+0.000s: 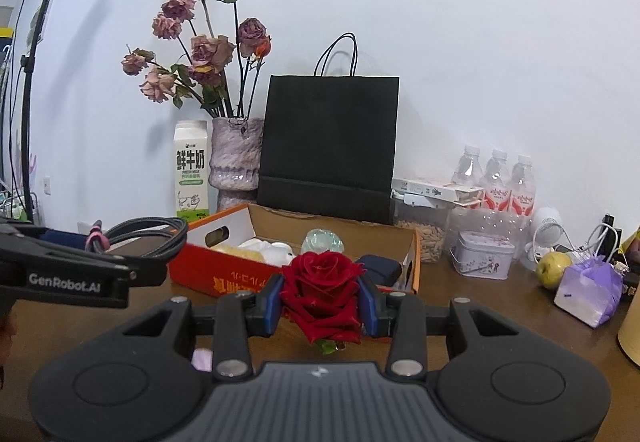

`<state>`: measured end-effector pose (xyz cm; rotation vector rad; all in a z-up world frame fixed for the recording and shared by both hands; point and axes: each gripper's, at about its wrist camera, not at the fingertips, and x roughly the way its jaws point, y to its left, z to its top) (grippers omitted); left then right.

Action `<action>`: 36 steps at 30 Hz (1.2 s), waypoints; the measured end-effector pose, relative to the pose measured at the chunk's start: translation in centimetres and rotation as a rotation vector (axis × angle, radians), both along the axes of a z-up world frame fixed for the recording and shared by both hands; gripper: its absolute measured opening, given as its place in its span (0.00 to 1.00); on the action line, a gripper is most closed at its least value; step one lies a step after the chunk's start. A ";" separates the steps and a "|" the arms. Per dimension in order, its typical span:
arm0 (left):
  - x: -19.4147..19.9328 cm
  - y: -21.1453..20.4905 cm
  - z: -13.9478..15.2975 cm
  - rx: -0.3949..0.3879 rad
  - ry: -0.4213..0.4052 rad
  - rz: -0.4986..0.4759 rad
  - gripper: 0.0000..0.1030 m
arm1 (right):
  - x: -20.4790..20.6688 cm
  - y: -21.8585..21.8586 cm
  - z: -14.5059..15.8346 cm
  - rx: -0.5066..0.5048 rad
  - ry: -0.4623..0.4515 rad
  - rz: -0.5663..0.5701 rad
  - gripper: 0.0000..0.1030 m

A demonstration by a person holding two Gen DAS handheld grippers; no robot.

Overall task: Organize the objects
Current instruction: 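Lower the cable and rose into the red box and open both tools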

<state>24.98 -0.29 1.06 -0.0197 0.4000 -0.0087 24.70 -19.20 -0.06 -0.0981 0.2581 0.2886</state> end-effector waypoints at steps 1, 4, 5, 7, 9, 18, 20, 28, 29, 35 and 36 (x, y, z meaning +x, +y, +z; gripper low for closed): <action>0.5 0.0 0.1 -0.003 0.000 0.003 0.84 | 0.5 0.2 0.1 -0.001 -0.002 -0.001 0.36; 2.1 0.0 0.4 -0.016 -0.008 0.011 0.84 | 2.0 0.5 0.3 0.006 -0.005 -0.006 0.37; 2.6 0.0 0.5 -0.018 -0.013 0.013 0.84 | 2.6 0.6 0.3 0.009 -0.005 -0.009 0.37; 3.6 -0.1 0.7 -0.024 -0.023 0.019 0.84 | 3.7 0.8 0.3 0.015 -0.006 -0.014 0.37; 4.6 -0.1 0.8 -0.034 -0.029 0.023 0.84 | 4.7 1.0 0.4 0.024 -0.007 -0.016 0.37; 9.9 -0.5 1.5 -0.060 -0.057 0.037 0.84 | 10.0 1.5 0.4 0.054 -0.017 -0.023 0.37; 11.1 -0.6 1.6 -0.061 -0.060 0.038 0.84 | 11.2 1.6 0.5 0.056 -0.020 -0.025 0.37; 16.0 -0.6 1.4 -0.063 -0.045 0.045 0.84 | 15.8 1.9 0.1 0.046 -0.012 -0.037 0.37; 16.7 -0.6 1.2 -0.061 -0.040 0.047 0.85 | 16.5 2.0 0.0 0.043 -0.007 -0.038 0.37; 20.0 -0.5 0.1 -0.062 0.003 0.044 0.89 | 19.4 2.3 -0.9 0.028 0.031 -0.058 0.40; 20.4 -0.4 0.0 -0.060 0.007 0.041 0.94 | 19.7 2.3 -1.0 0.027 0.037 -0.062 0.44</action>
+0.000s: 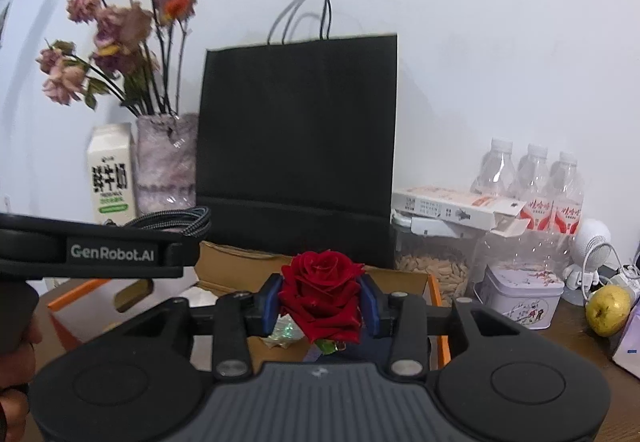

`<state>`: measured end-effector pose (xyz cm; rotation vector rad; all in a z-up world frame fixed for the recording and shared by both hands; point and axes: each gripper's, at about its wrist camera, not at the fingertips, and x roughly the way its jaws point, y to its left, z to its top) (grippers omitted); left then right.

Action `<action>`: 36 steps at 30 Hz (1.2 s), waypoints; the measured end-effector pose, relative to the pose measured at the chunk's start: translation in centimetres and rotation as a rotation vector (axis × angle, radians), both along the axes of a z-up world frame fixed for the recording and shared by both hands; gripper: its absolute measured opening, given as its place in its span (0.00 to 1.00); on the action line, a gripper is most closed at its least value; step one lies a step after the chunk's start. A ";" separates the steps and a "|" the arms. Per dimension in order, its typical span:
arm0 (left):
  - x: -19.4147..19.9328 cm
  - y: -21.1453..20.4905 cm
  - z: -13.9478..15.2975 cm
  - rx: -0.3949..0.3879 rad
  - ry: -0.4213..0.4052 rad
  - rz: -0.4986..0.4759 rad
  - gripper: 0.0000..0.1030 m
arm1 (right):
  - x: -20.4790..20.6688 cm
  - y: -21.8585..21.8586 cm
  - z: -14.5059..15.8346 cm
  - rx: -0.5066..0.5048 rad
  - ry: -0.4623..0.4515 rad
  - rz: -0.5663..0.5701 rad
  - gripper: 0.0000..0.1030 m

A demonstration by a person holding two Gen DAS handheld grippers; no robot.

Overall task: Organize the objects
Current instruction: 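Lower the cable and rose into the red box and open both tools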

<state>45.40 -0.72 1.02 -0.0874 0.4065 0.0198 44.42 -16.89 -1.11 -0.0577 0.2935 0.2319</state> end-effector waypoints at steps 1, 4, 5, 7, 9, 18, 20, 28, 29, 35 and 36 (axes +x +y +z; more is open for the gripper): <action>0.2 0.1 -0.1 0.004 -0.004 -0.004 1.00 | 0.3 0.0 -0.2 -0.002 0.011 -0.005 0.55; 0.3 0.2 -0.3 0.009 -0.014 0.002 1.00 | 0.7 -0.2 -0.6 -0.003 0.020 -0.035 1.00; 0.2 0.3 -0.3 0.006 -0.012 0.000 1.00 | 0.5 -0.3 -0.7 -0.004 0.008 -0.042 1.00; 0.1 0.3 -0.2 0.002 -0.011 0.002 1.00 | 0.4 -0.3 -0.6 -0.004 0.007 -0.043 1.00; -0.1 0.3 -0.1 0.006 -0.013 0.003 1.00 | 0.2 -0.4 -0.6 0.000 0.006 -0.036 1.00; -2.4 0.6 0.6 0.008 -0.027 -0.015 1.00 | -1.2 -0.9 0.0 -0.002 0.004 -0.049 1.00; -3.2 0.7 0.8 0.002 -0.031 -0.017 1.00 | -1.8 -1.1 0.3 -0.003 -0.003 -0.051 1.00; -7.0 1.3 1.4 -0.018 -0.038 -0.037 1.00 | -5.4 -2.0 1.2 -0.005 -0.021 -0.049 1.00; -7.6 1.3 1.3 -0.019 -0.036 -0.040 1.00 | -5.8 -2.1 1.3 -0.004 -0.018 -0.048 1.00; -10.5 1.1 0.3 -0.010 -0.003 -0.061 1.00 | -8.8 -3.3 0.8 -0.022 -0.001 -0.048 1.00; -10.9 1.1 0.0 -0.010 0.006 -0.065 1.00 | -9.4 -3.5 0.7 -0.025 0.004 -0.051 1.00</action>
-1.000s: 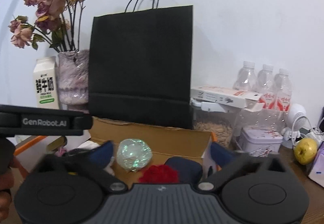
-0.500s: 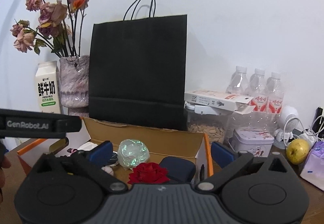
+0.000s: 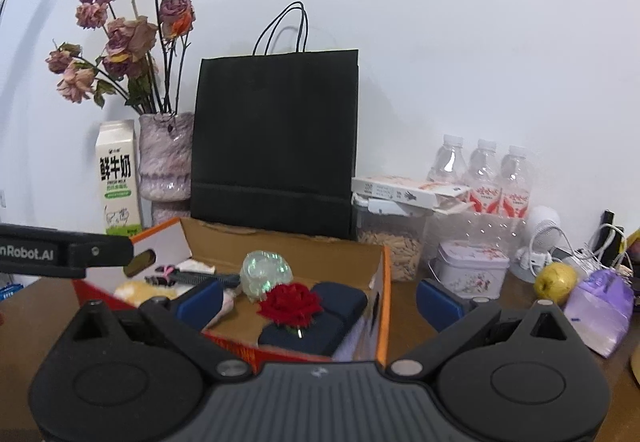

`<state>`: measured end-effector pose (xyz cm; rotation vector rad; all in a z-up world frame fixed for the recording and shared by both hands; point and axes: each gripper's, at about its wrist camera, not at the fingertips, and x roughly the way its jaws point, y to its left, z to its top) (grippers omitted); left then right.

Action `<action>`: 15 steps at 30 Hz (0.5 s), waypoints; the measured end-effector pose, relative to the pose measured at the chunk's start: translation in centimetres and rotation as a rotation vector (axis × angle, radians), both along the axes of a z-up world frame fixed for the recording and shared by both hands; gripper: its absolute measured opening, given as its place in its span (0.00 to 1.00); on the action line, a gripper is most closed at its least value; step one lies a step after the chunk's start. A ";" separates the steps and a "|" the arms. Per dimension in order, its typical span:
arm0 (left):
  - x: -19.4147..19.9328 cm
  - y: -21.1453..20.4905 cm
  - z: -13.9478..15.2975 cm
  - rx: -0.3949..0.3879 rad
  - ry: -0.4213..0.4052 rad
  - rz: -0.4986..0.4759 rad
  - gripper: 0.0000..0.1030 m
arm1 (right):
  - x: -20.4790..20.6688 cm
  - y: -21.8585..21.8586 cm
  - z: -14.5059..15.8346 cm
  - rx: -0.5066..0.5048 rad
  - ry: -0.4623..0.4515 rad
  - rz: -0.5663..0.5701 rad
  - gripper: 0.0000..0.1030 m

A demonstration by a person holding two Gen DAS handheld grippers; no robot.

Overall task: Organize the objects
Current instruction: 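Grasp the lilac headband with the left tool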

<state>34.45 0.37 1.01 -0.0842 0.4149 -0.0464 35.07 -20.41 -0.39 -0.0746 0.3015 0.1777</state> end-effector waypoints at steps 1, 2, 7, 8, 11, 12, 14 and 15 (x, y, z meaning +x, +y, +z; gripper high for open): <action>-0.4 0.0 -0.3 0.002 0.008 -0.005 1.00 | -0.4 -0.3 -0.1 -0.002 0.005 -0.002 1.00; -0.9 -0.1 -0.6 0.006 0.016 -0.011 1.00 | -0.9 -0.5 -0.3 -0.004 0.011 -0.004 1.00; -2.7 -0.4 -2.0 0.027 0.050 -0.034 1.00 | -3.1 -1.2 -1.5 -0.023 0.048 -0.008 1.00; -3.1 -0.5 -2.3 0.030 0.059 -0.044 1.00 | -3.5 -1.3 -1.8 -0.029 0.055 -0.007 1.00; -4.0 -1.0 -3.3 0.037 0.094 -0.086 1.00 | -4.9 -1.7 -2.5 -0.041 0.082 -0.006 1.00; -4.3 -1.2 -3.7 0.040 0.111 -0.106 1.00 | -5.4 -1.8 -2.7 -0.042 0.093 -0.005 1.00; -4.9 -1.9 -4.6 0.056 0.148 -0.141 1.00 | -6.2 -2.1 -3.1 -0.046 0.110 -0.008 1.00; -5.3 -2.3 -5.1 0.061 0.164 -0.156 1.00 | -6.6 -2.3 -3.3 -0.048 0.119 -0.010 1.00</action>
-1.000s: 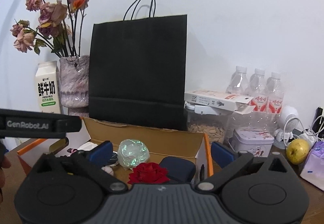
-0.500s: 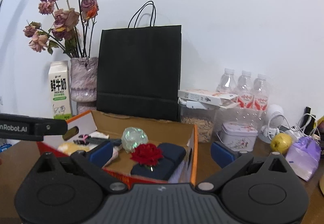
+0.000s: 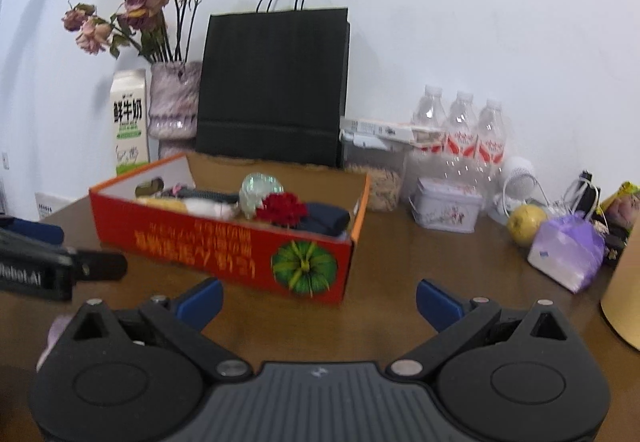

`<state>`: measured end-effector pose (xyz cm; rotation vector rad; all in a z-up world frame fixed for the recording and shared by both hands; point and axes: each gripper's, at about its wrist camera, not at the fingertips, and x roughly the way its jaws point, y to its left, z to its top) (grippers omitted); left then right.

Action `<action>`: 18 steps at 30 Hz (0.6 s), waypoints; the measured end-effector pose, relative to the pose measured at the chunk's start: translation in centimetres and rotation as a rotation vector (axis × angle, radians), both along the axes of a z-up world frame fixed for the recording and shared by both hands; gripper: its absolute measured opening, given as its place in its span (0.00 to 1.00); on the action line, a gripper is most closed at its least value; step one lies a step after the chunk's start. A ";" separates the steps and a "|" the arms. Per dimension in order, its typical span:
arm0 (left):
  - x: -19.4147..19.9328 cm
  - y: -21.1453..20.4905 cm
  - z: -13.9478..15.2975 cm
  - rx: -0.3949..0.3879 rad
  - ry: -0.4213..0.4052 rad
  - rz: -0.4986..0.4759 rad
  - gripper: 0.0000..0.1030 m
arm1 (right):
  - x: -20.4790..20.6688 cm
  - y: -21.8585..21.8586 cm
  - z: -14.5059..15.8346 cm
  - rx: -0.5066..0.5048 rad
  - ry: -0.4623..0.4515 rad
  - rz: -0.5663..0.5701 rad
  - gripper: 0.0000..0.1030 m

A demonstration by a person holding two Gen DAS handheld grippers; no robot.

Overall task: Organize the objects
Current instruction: 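Grasp the lilac headband with the left tool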

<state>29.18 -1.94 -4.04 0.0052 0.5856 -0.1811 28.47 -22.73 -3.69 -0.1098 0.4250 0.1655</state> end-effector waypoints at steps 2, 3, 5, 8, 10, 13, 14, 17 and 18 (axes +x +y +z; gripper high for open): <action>-0.5 -0.8 -1.0 0.011 0.037 -0.036 1.00 | -0.8 -0.4 -0.4 -0.002 0.018 -0.005 1.00; -0.6 -1.1 -1.5 0.018 0.054 -0.058 1.00 | -1.2 -0.6 -0.6 -0.002 0.028 -0.009 1.00; -0.6 -1.4 -2.4 0.011 0.081 -0.073 1.00 | -1.8 -0.8 -1.0 -0.005 0.041 -0.016 1.00; -0.6 -1.2 -2.8 -0.022 0.110 -0.076 1.00 | -2.7 -1.1 -1.5 -0.008 0.055 -0.027 1.00; -0.8 -1.0 -3.0 -0.042 0.125 -0.083 0.92 | -3.2 -1.3 -1.9 -0.009 0.062 -0.034 1.00; -1.6 -0.8 -2.7 -0.086 0.125 -0.124 0.65 | -3.7 -1.4 -2.4 -0.012 0.076 -0.040 1.00; -1.8 -0.9 -2.6 -0.086 0.120 -0.131 0.55 | -3.9 -1.3 -2.6 -0.013 0.078 -0.042 1.00; -3.1 -1.0 -1.9 -0.074 0.077 -0.133 0.31 | -4.3 -1.4 -2.7 -0.009 0.071 -0.043 1.00; -3.5 -0.9 -1.7 -0.077 0.067 -0.132 0.30 | -4.4 -1.5 -2.6 -0.005 0.065 -0.046 1.00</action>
